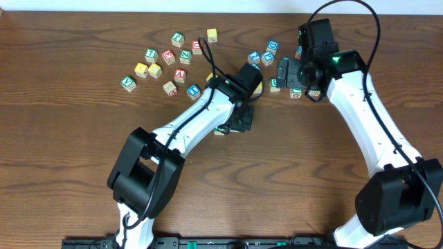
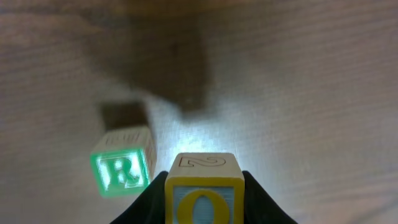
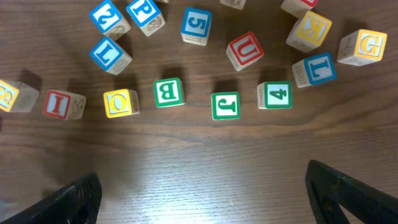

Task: Spell out ROBOT
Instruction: 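Lower the O block right of the R and open the left gripper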

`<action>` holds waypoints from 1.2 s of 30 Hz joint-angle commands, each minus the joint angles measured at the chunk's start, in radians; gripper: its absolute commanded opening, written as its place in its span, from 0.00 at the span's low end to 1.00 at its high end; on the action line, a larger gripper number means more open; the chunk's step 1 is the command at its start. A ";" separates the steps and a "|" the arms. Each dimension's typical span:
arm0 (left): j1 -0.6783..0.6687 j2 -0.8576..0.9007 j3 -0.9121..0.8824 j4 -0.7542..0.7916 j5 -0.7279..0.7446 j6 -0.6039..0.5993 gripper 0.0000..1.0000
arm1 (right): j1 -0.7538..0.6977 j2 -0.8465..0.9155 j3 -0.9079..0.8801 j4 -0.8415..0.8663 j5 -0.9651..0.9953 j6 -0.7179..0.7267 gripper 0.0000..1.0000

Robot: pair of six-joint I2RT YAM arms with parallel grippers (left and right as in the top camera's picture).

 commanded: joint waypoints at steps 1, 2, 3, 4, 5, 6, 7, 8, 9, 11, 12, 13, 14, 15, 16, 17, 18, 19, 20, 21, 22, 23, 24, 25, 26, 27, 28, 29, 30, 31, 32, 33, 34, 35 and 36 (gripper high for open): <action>-0.001 0.008 -0.054 0.049 -0.046 -0.023 0.26 | -0.068 0.001 0.018 0.003 -0.047 0.015 0.99; -0.001 0.008 -0.064 0.065 -0.058 -0.024 0.25 | -0.092 0.001 0.018 0.003 -0.085 0.014 0.99; -0.001 0.008 -0.072 0.076 -0.069 -0.023 0.26 | -0.114 0.001 0.018 0.003 -0.119 0.014 0.99; -0.001 0.008 -0.079 0.086 -0.078 -0.023 0.25 | -0.136 0.001 0.018 0.003 -0.149 0.014 0.99; -0.001 0.008 -0.086 0.100 -0.085 -0.023 0.25 | -0.166 0.001 0.018 0.003 -0.184 0.014 0.99; -0.001 0.008 -0.092 0.112 -0.087 -0.023 0.26 | -0.185 0.001 0.018 0.003 -0.202 0.014 0.99; -0.001 0.008 -0.100 0.128 -0.087 -0.023 0.25 | -0.204 0.001 0.018 0.002 -0.218 0.014 0.99; -0.001 0.008 -0.115 0.157 -0.087 -0.023 0.26 | -0.230 0.001 0.018 -0.001 -0.235 0.014 0.99; -0.001 0.008 -0.123 0.172 -0.087 -0.023 0.26 | -0.242 0.001 0.018 -0.002 -0.241 0.014 0.99; -0.001 0.008 -0.140 0.200 -0.087 -0.023 0.26 | -0.266 0.001 0.018 -0.010 -0.241 0.014 0.99; -0.001 0.008 -0.147 0.208 -0.087 -0.023 0.26 | -0.275 0.001 0.018 -0.016 -0.241 0.014 0.99; -0.001 0.008 -0.156 0.218 -0.087 -0.023 0.26 | -0.281 0.001 0.018 -0.021 -0.241 0.014 0.99; -0.001 0.008 -0.164 0.223 -0.087 -0.023 0.26 | -0.285 0.001 0.018 -0.024 -0.240 0.014 0.99; -0.001 0.008 -0.171 0.229 -0.087 -0.023 0.26 | -0.287 0.001 0.018 -0.027 -0.240 0.014 0.99; -0.001 0.008 -0.181 0.234 -0.087 -0.023 0.26 | -0.288 0.001 0.018 -0.028 -0.240 0.014 0.99; -0.001 0.008 -0.188 0.237 -0.087 -0.023 0.26 | -0.288 0.001 0.018 -0.029 -0.240 0.013 0.99; -0.001 0.009 -0.195 0.241 -0.087 -0.023 0.25 | -0.288 0.001 0.018 -0.028 -0.240 0.014 0.99; -0.001 0.009 -0.195 0.241 -0.087 -0.023 0.26 | -0.287 0.001 0.018 -0.028 -0.240 0.014 0.99; -0.001 0.009 -0.195 0.244 -0.087 -0.023 0.26 | -0.287 0.001 0.018 -0.028 -0.240 0.014 0.99; -0.001 0.009 -0.195 0.246 -0.087 -0.023 0.27 | -0.287 0.001 0.018 -0.028 -0.240 0.014 0.99; -0.001 0.009 -0.195 0.247 -0.086 -0.023 0.27 | -0.287 0.001 0.018 -0.028 -0.240 0.014 0.99; -0.001 0.009 -0.195 0.248 -0.086 -0.023 0.32 | -0.287 0.001 0.018 -0.029 -0.240 0.014 0.99; -0.001 0.009 -0.195 0.248 -0.086 -0.023 0.36 | -0.287 0.001 0.018 -0.029 -0.240 0.014 0.99; -0.001 0.009 -0.195 0.248 -0.086 -0.023 0.40 | -0.287 0.001 0.018 -0.029 -0.240 0.014 0.99; -0.001 0.009 -0.195 0.248 -0.086 -0.023 0.42 | -0.287 0.001 0.018 -0.029 -0.240 0.014 0.99; -0.001 0.009 -0.195 0.248 -0.086 -0.023 0.44 | -0.287 0.001 0.018 -0.029 -0.240 0.014 0.99; -0.001 0.009 -0.195 0.249 -0.086 -0.023 0.46 | -0.287 0.001 0.018 -0.029 -0.240 0.014 0.99; -0.001 0.009 -0.195 0.249 -0.086 -0.023 0.46 | -0.287 0.001 0.018 -0.029 -0.240 0.014 0.99; -0.001 0.009 -0.195 0.249 -0.086 -0.023 0.46 | -0.287 0.001 0.018 -0.032 -0.240 0.014 0.99; -0.001 0.009 -0.195 0.249 -0.086 -0.023 0.46 | -0.287 0.001 0.018 -0.035 -0.241 0.014 0.99; -0.001 0.009 -0.195 0.249 -0.086 -0.023 0.46 | -0.287 0.001 0.018 -0.036 -0.241 0.014 0.99; -0.001 0.008 -0.195 0.248 -0.086 -0.023 0.46 | -0.287 0.001 0.018 -0.035 -0.240 0.014 0.99; -0.001 0.006 -0.195 0.249 -0.086 -0.023 0.46 | -0.287 0.001 0.018 -0.035 -0.241 0.014 0.99; -0.001 0.002 -0.192 0.248 -0.086 -0.023 0.46 | -0.287 0.001 0.018 -0.035 -0.241 0.014 0.99; -0.001 -0.001 -0.190 0.248 -0.086 -0.023 0.46 | -0.287 0.001 0.018 -0.035 -0.241 0.014 0.99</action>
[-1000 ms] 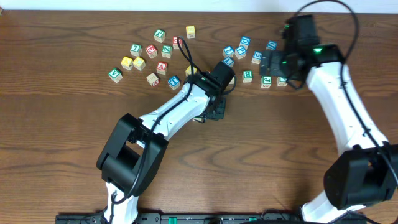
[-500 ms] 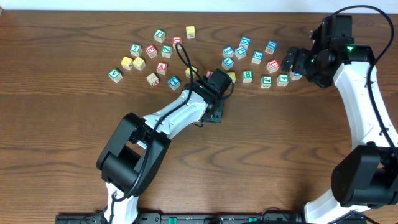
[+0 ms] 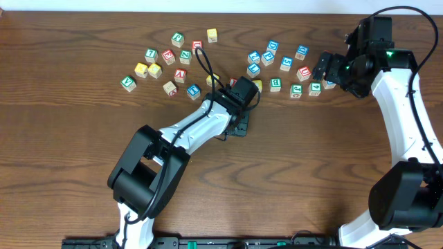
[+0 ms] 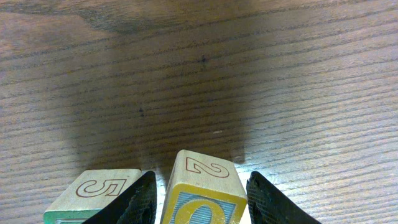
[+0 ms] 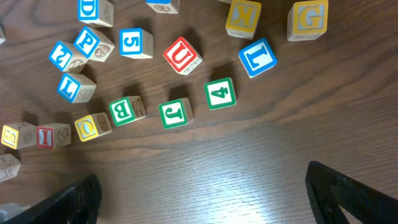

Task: Spell out ROBOT
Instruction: 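Lower the O block right of the R and open the left gripper, then retract the left gripper and move the right gripper over the pile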

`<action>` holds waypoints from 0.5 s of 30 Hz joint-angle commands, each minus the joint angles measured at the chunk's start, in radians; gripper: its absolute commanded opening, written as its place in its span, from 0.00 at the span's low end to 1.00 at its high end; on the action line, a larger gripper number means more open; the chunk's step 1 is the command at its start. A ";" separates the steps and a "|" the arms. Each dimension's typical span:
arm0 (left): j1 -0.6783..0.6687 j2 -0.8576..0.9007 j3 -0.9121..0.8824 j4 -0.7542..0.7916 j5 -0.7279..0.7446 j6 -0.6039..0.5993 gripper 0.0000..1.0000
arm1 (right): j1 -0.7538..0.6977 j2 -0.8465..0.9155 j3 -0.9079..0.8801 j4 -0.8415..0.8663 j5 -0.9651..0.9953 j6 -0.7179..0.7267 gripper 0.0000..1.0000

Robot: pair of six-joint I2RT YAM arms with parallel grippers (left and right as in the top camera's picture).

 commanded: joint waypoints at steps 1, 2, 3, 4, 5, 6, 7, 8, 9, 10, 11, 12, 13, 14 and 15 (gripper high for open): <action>0.000 -0.008 -0.001 0.000 -0.012 -0.005 0.46 | -0.003 0.001 0.018 -0.004 -0.007 0.011 0.99; 0.000 -0.016 0.005 0.000 -0.013 -0.005 0.46 | -0.003 0.001 0.018 -0.005 -0.008 0.011 0.99; 0.000 -0.024 0.011 0.001 -0.013 -0.005 0.46 | -0.003 0.001 0.018 -0.005 -0.008 0.011 0.99; 0.001 -0.037 0.019 0.001 -0.013 -0.005 0.46 | -0.003 0.001 0.018 -0.005 -0.008 0.011 0.99; 0.002 -0.048 0.025 0.000 -0.013 -0.002 0.46 | -0.003 0.001 0.018 -0.005 -0.008 0.010 0.99; 0.004 -0.064 0.030 0.000 -0.013 0.000 0.46 | -0.003 0.001 0.018 -0.005 -0.007 0.010 0.99; 0.006 -0.081 0.032 0.001 -0.013 0.007 0.46 | -0.003 0.001 0.018 -0.003 -0.007 0.010 0.99; 0.010 -0.098 0.032 0.001 -0.014 0.012 0.46 | -0.003 0.001 0.018 -0.001 -0.007 0.010 0.99; 0.014 -0.116 0.032 0.001 -0.014 0.021 0.46 | -0.003 0.001 0.018 0.002 -0.007 0.010 0.99; 0.026 -0.158 0.031 0.000 -0.017 0.036 0.46 | -0.003 0.001 0.018 0.013 -0.008 0.011 0.99; 0.034 -0.179 0.032 -0.001 -0.017 0.041 0.46 | -0.002 0.001 0.018 0.016 -0.019 0.011 0.99; 0.042 -0.200 0.032 -0.003 -0.017 0.044 0.46 | -0.001 0.001 0.018 0.018 -0.037 0.010 0.99; 0.050 -0.218 0.032 -0.004 -0.017 0.044 0.46 | 0.000 0.001 0.018 0.018 -0.047 0.005 0.99; 0.059 -0.236 0.032 -0.007 -0.017 0.044 0.47 | 0.003 0.001 0.018 0.020 -0.056 -0.006 0.99; 0.069 -0.254 0.032 -0.009 -0.017 0.044 0.46 | 0.010 0.001 0.018 0.029 -0.063 -0.015 0.98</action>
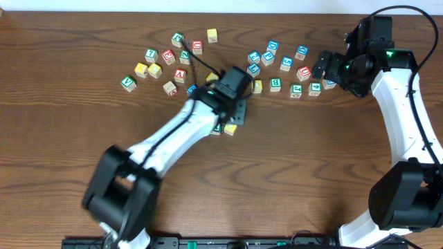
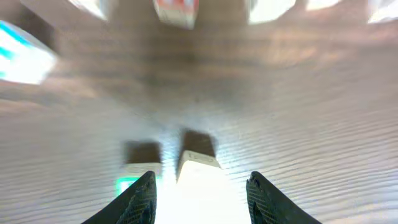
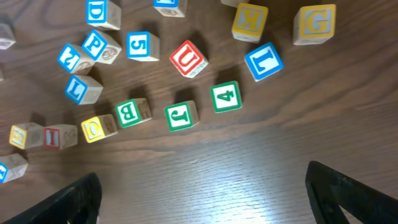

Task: Spell out ROBOT
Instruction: 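Retract the left gripper and move the right gripper over the pile, then lower the right gripper toward the green B block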

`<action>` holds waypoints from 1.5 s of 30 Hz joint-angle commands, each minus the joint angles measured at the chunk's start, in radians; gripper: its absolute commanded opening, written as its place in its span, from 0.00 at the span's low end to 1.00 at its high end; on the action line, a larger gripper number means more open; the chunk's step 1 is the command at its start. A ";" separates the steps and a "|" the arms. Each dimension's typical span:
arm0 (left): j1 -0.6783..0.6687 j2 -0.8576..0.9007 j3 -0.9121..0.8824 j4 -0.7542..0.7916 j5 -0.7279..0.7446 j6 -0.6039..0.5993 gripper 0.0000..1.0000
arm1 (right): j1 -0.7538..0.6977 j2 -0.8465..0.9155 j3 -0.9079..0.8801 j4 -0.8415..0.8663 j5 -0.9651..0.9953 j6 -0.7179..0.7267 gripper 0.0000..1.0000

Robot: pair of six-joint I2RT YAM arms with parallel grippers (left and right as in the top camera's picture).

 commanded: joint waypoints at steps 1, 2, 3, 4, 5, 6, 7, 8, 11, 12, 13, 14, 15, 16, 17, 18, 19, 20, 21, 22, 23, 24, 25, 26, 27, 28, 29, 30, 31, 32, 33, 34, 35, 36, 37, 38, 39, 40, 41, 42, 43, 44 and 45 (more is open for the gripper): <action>0.049 -0.096 0.031 -0.012 -0.017 0.025 0.46 | 0.020 0.001 0.018 0.024 -0.045 -0.020 0.95; 0.064 -0.114 0.031 -0.018 -0.017 0.025 0.46 | 0.032 0.001 0.018 0.038 -0.045 -0.025 0.94; 0.078 -0.130 0.031 -0.024 -0.017 0.026 0.47 | 0.047 0.001 0.018 0.053 -0.044 -0.029 0.92; 0.098 -0.148 0.031 -0.034 -0.018 0.029 0.47 | 0.066 0.001 0.018 0.070 -0.040 -0.031 0.91; 0.116 -0.163 0.031 -0.044 -0.018 0.035 0.47 | 0.084 0.001 0.018 0.084 -0.035 -0.031 0.90; 0.136 -0.177 0.031 -0.055 -0.018 0.042 0.47 | 0.105 0.001 0.018 0.099 -0.023 -0.030 0.89; 0.158 -0.192 0.031 -0.069 -0.019 0.053 0.47 | 0.124 0.001 0.018 0.111 -0.007 -0.022 0.88; 0.183 -0.208 0.030 -0.087 -0.033 0.057 0.47 | 0.142 0.001 0.018 0.122 0.018 -0.007 0.86; 0.243 -0.238 0.030 -0.132 -0.097 0.059 0.47 | 0.196 0.006 0.018 0.156 0.101 0.039 0.84; 0.258 -0.244 0.030 -0.142 -0.111 0.061 0.47 | 0.208 0.008 0.018 0.164 0.117 0.045 0.84; 0.278 -0.249 0.030 -0.150 -0.118 0.074 0.47 | 0.221 0.016 0.018 0.176 0.135 0.057 0.84; 0.295 -0.252 0.030 -0.156 -0.119 0.087 0.46 | 0.233 0.026 0.021 0.185 0.145 0.063 0.83; 0.307 -0.253 0.030 -0.162 -0.119 0.093 0.47 | 0.242 0.041 0.027 0.191 0.148 0.065 0.82; 0.322 -0.253 0.030 -0.170 -0.121 0.093 0.47 | 0.249 0.059 0.040 0.192 0.147 0.067 0.80; 0.333 -0.253 0.030 -0.177 -0.121 0.093 0.47 | 0.254 0.079 0.057 0.188 0.147 0.068 0.79; 0.344 -0.253 0.030 -0.183 -0.121 0.093 0.46 | 0.258 0.105 0.082 0.179 0.147 0.068 0.79; 0.356 -0.253 0.030 -0.189 -0.121 0.093 0.46 | 0.261 0.142 0.126 0.152 0.148 0.067 0.78; 0.362 -0.253 0.030 -0.192 -0.121 0.093 0.47 | 0.261 0.168 0.158 0.130 0.148 0.066 0.78; 0.369 -0.253 0.030 -0.195 -0.121 0.092 0.47 | 0.261 0.206 0.208 0.094 0.148 0.061 0.78; 0.374 -0.253 0.030 -0.198 -0.121 0.092 0.47 | 0.261 0.241 0.254 0.059 0.149 0.056 0.78; 0.378 -0.253 0.030 -0.198 -0.121 0.092 0.47 | 0.261 0.277 0.299 0.021 0.153 0.055 0.78; 0.380 -0.253 0.030 -0.199 -0.121 0.093 0.47 | 0.261 0.312 0.342 -0.017 0.155 0.054 0.78; 0.380 -0.253 0.030 -0.200 -0.122 0.093 0.47 | 0.261 0.349 0.383 -0.055 0.154 0.052 0.77; 0.380 -0.253 0.030 -0.201 -0.122 0.093 0.47 | 0.261 0.378 0.414 -0.082 0.154 0.052 0.75; 0.380 -0.253 0.030 -0.201 -0.122 0.093 0.47 | 0.263 0.410 0.438 -0.105 0.153 0.053 0.74; 0.380 -0.253 0.029 -0.201 -0.122 0.093 0.47 | 0.264 0.429 0.449 -0.114 0.146 0.053 0.72; 0.380 -0.253 0.029 -0.201 -0.122 0.092 0.47 | 0.266 0.446 0.450 -0.116 0.140 0.053 0.72; 0.380 -0.253 0.029 -0.201 -0.122 0.093 0.47 | 0.267 0.461 0.450 -0.115 0.134 0.052 0.72; 0.380 -0.253 0.029 -0.201 -0.122 0.093 0.47 | 0.267 0.470 0.450 -0.115 0.133 0.050 0.71; 0.380 -0.253 0.029 -0.201 -0.122 0.092 0.47 | 0.269 0.483 0.450 -0.113 0.132 0.037 0.70; 0.380 -0.253 0.029 -0.201 -0.122 0.092 0.47 | 0.271 0.494 0.450 -0.112 0.132 0.028 0.69; 0.380 -0.253 0.029 -0.201 -0.122 0.092 0.47 | 0.274 0.503 0.450 -0.113 0.132 0.022 0.68; 0.380 -0.253 0.029 -0.201 -0.122 0.092 0.47 | 0.277 0.521 0.450 -0.111 0.132 0.005 0.63; 0.380 -0.253 0.029 -0.201 -0.122 0.092 0.47 | 0.279 0.533 0.450 -0.108 0.132 0.001 0.60; 0.380 -0.253 0.029 -0.201 -0.122 0.092 0.47 | 0.281 0.542 0.450 -0.104 0.132 -0.002 0.56; 0.380 -0.253 0.029 -0.201 -0.122 0.092 0.47 | 0.285 0.554 0.450 -0.100 0.132 -0.002 0.52; 0.380 -0.253 0.029 -0.201 -0.122 0.092 0.47 | 0.288 0.568 0.450 -0.092 0.132 -0.006 0.49; 0.380 -0.253 0.029 -0.201 -0.122 0.092 0.47 | 0.289 0.577 0.449 -0.084 0.132 -0.008 0.47; 0.380 -0.253 0.029 -0.201 -0.121 0.092 0.47 | 0.291 0.583 0.449 -0.079 0.134 -0.008 0.47; 0.380 -0.253 0.029 -0.201 -0.121 0.092 0.47 | 0.294 0.592 0.448 -0.071 0.138 -0.008 0.46; 0.380 -0.253 0.029 -0.201 -0.122 0.092 0.47 | 0.295 0.595 0.448 -0.067 0.140 -0.008 0.45; 0.380 -0.253 0.029 -0.201 -0.121 0.092 0.47 | 0.296 0.597 0.446 -0.064 0.144 -0.008 0.44; 0.380 -0.253 0.029 -0.201 -0.122 0.092 0.47 | 0.298 0.603 0.443 -0.059 0.149 -0.009 0.43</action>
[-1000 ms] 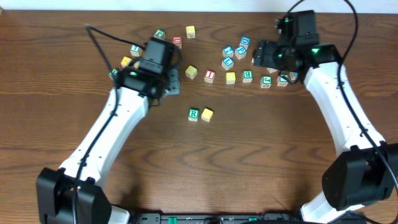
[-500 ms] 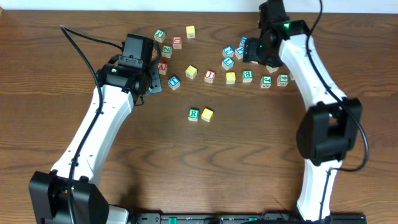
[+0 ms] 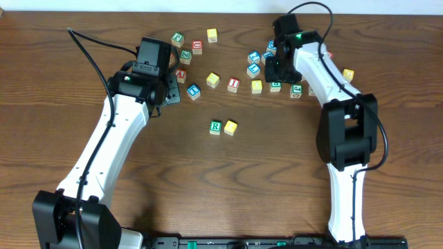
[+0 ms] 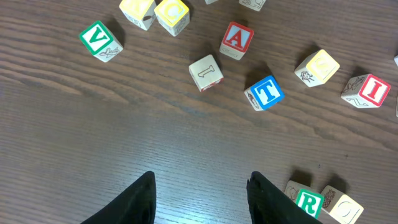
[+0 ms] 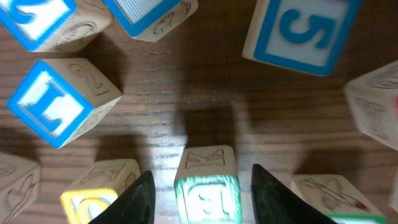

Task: Spell out ROBOT
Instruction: 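Lower the right gripper toward the green B block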

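A green R block (image 3: pixel 216 126) and a yellow O block (image 3: pixel 230 127) lie side by side mid-table, R on the left; the left wrist view catches the R block (image 4: pixel 308 202) at its lower right. My left gripper (image 3: pixel 165 95) hangs open and empty (image 4: pixel 202 199) above bare wood, up-left of the pair. A blue T block (image 4: pixel 267 93) lies ahead of it. My right gripper (image 3: pixel 275 77) is low in the right cluster, open, with its fingers either side of a green B block (image 5: pixel 206 186) and gaps showing. A second yellow O block (image 5: pixel 93 194) sits beside B.
Loose blocks fill the far half of the table: green V (image 4: pixel 99 40), red A (image 4: pixel 237 39), red I (image 4: pixel 367 90), blue 5 (image 5: pixel 305 31) and others in a left cluster (image 3: pixel 166 59). More blocks crowd closely round the right gripper (image 3: pixel 259 59).
My left gripper has gone from just above the R and O pair to the upper left, still open. My right gripper has moved from high at the far right to low around the green B block.
My left gripper held the yellow O block above the table beside the green R. Then O stood next to R between the fingers, and then the gripper was above it. Now R and O lie together alone. My right gripper hovered over the right cluster and now straddles B.
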`<action>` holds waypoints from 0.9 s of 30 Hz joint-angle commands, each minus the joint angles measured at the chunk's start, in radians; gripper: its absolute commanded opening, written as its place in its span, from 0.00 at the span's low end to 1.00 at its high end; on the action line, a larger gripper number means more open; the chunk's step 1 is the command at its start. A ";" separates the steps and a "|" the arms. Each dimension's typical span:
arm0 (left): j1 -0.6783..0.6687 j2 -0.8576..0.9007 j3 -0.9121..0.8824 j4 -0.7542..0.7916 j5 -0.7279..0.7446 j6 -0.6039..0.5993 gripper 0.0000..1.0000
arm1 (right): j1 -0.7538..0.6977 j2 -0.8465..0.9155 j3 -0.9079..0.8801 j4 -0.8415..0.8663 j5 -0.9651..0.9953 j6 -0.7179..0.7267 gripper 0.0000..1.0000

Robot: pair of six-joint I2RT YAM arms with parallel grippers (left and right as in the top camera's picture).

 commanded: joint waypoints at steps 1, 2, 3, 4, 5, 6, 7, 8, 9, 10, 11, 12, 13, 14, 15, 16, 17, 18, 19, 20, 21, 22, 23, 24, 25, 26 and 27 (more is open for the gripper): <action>0.002 -0.015 0.022 -0.002 -0.013 0.018 0.47 | 0.014 0.023 0.018 0.009 0.022 -0.011 0.43; 0.003 -0.015 0.022 -0.002 -0.013 0.018 0.47 | 0.016 0.026 0.018 0.010 0.029 -0.012 0.42; 0.003 -0.015 0.022 -0.002 -0.013 0.018 0.47 | 0.015 0.027 0.018 0.010 0.036 -0.011 0.41; 0.002 -0.015 0.022 -0.002 -0.013 0.018 0.47 | 0.015 0.027 0.018 0.010 0.040 -0.011 0.40; 0.002 -0.015 0.022 -0.002 -0.013 0.018 0.47 | 0.015 0.027 0.018 0.007 0.043 -0.011 0.38; 0.002 -0.015 0.022 -0.003 -0.013 0.018 0.47 | 0.015 0.027 0.018 0.006 0.043 -0.011 0.36; 0.002 -0.015 0.022 -0.002 -0.013 0.018 0.47 | 0.015 0.027 0.018 0.002 0.043 -0.011 0.34; 0.002 -0.015 0.022 -0.002 -0.013 0.017 0.47 | 0.015 0.027 0.018 -0.002 0.043 -0.011 0.32; 0.002 -0.015 0.022 -0.002 -0.013 0.018 0.47 | 0.016 0.027 0.018 -0.008 0.043 -0.011 0.31; 0.002 -0.015 0.022 -0.002 -0.013 0.017 0.47 | 0.016 0.027 0.018 -0.015 0.042 -0.008 0.31; 0.002 -0.015 0.022 -0.002 -0.013 0.018 0.47 | 0.016 0.027 0.018 -0.028 0.043 0.010 0.31; 0.003 -0.015 0.022 -0.002 -0.013 0.018 0.47 | 0.016 0.027 0.018 -0.040 0.043 0.024 0.30; 0.003 -0.015 0.022 -0.002 -0.013 0.018 0.47 | 0.016 0.026 0.018 -0.054 0.043 0.039 0.29; 0.002 -0.015 0.022 -0.002 -0.013 0.018 0.47 | 0.016 0.026 0.018 -0.071 0.043 0.060 0.28; 0.002 -0.015 0.022 -0.002 -0.013 0.017 0.47 | 0.016 0.026 0.018 -0.087 0.043 0.073 0.26; 0.002 -0.015 0.022 -0.002 -0.013 0.018 0.47 | 0.016 0.026 0.018 -0.104 0.042 0.085 0.24; 0.002 -0.015 0.022 -0.002 -0.013 0.018 0.47 | 0.016 0.026 0.018 -0.122 0.043 0.098 0.22; 0.002 -0.015 0.022 -0.002 -0.013 0.017 0.47 | 0.016 0.026 0.018 -0.141 0.042 0.108 0.20; 0.002 -0.015 0.022 -0.002 -0.013 0.017 0.47 | 0.016 0.026 0.018 -0.161 0.042 0.118 0.18; 0.002 -0.015 0.022 -0.002 -0.013 0.017 0.47 | 0.017 0.026 0.018 -0.195 0.035 0.121 0.16; 0.002 -0.015 0.022 -0.002 -0.013 0.017 0.47 | 0.018 0.026 0.018 -0.214 0.028 0.120 0.15; 0.002 -0.015 0.022 -0.002 -0.013 0.018 0.47 | 0.020 0.026 0.018 -0.232 0.027 0.119 0.15; 0.002 -0.015 0.022 -0.002 -0.013 0.017 0.47 | 0.024 0.026 0.018 -0.255 0.027 0.111 0.13; 0.002 -0.015 0.022 -0.002 -0.013 0.018 0.47 | 0.028 0.026 0.018 -0.269 0.027 0.099 0.13; 0.002 -0.015 0.022 -0.002 -0.013 0.018 0.47 | 0.035 0.026 0.018 -0.289 0.027 0.073 0.12; 0.002 -0.015 0.022 -0.002 -0.013 0.018 0.47 | 0.042 0.026 0.018 -0.304 0.027 0.049 0.12; 0.002 -0.015 0.022 -0.002 -0.013 0.018 0.47 | 0.049 0.026 0.018 -0.317 0.027 0.024 0.11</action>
